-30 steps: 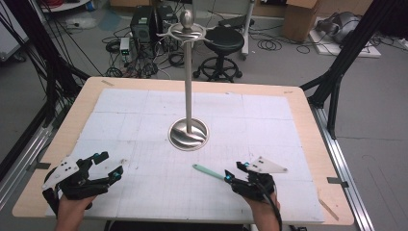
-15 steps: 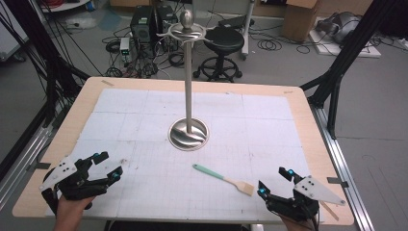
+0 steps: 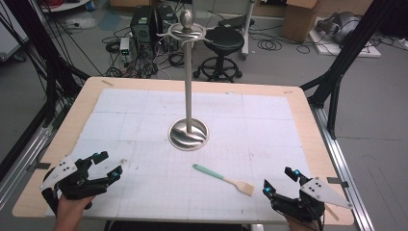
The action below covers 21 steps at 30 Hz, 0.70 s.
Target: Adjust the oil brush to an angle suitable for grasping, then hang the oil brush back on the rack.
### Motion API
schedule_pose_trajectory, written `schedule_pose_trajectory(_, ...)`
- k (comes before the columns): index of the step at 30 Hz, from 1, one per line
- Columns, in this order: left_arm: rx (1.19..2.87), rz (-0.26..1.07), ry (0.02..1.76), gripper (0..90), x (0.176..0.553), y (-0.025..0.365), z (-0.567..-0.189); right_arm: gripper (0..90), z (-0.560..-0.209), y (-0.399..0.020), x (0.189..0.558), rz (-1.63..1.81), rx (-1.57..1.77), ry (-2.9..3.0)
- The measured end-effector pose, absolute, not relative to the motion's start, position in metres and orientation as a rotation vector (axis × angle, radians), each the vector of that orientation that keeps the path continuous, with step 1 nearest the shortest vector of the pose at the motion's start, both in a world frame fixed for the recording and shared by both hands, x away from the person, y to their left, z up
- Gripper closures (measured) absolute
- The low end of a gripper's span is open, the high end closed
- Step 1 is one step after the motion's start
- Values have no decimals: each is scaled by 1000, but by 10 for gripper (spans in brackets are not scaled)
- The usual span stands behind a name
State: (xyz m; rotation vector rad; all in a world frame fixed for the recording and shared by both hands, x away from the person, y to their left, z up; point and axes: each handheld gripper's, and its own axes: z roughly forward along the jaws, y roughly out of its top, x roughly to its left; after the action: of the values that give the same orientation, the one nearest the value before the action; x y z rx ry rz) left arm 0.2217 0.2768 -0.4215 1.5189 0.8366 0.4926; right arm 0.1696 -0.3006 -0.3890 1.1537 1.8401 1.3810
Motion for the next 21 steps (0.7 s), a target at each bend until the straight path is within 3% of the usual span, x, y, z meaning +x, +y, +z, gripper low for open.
schedule_pose_trajectory(21,1536,484,824,197,220,274,-422,168,-391,-282,191,1367,1052,2062)
